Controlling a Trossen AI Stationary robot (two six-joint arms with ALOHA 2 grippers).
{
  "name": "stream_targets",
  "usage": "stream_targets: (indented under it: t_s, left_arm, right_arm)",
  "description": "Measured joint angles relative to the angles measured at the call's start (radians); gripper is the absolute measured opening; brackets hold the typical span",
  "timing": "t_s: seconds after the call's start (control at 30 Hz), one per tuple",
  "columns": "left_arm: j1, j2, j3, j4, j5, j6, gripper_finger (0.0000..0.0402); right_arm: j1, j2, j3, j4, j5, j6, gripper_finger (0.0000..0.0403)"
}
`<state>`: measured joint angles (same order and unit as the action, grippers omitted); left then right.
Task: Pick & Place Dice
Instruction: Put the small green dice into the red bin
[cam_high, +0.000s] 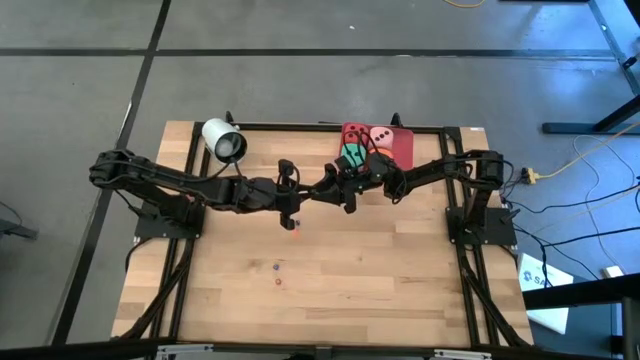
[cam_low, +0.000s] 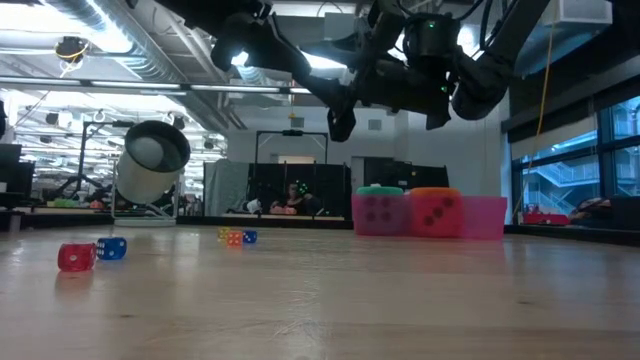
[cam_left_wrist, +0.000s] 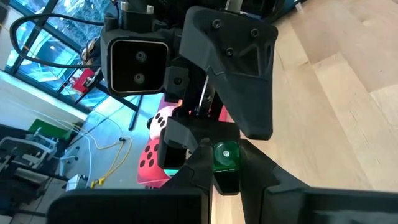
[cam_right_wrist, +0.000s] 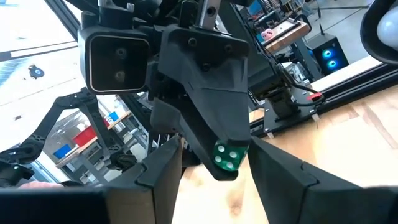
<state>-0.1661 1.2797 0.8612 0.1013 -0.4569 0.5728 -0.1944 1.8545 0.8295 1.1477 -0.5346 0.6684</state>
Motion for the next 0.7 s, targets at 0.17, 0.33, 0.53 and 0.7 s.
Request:
stream_targets:
  t_s: [0.17, 0.33, 0.53, 0.7]
  left_arm:
    - [0.000, 0.000, 0.000, 0.000, 0.007, 0.000, 0.0029]
    - [0.000, 0.000, 0.000, 0.000, 0.015, 0.000, 0.0029]
    - [-0.004, -0.002, 0.000, -0.004, 0.037, 0.004, 0.0029]
    - [-0.010, -0.002, 0.000, -0.008, 0.037, 0.003, 0.0029]
  right_arm:
    - [0.000, 0.000, 0.000, 0.001, 0.004, -0.003, 0.0159]
    - [0.000, 0.000, 0.000, 0.002, 0.004, -0.004, 0.0130]
    - [0.000, 0.000, -0.001, 0.002, -0.004, -0.011, 0.0104]
    - [0.000, 0.000, -0.001, 0.011, -0.004, -0.013, 0.0105]
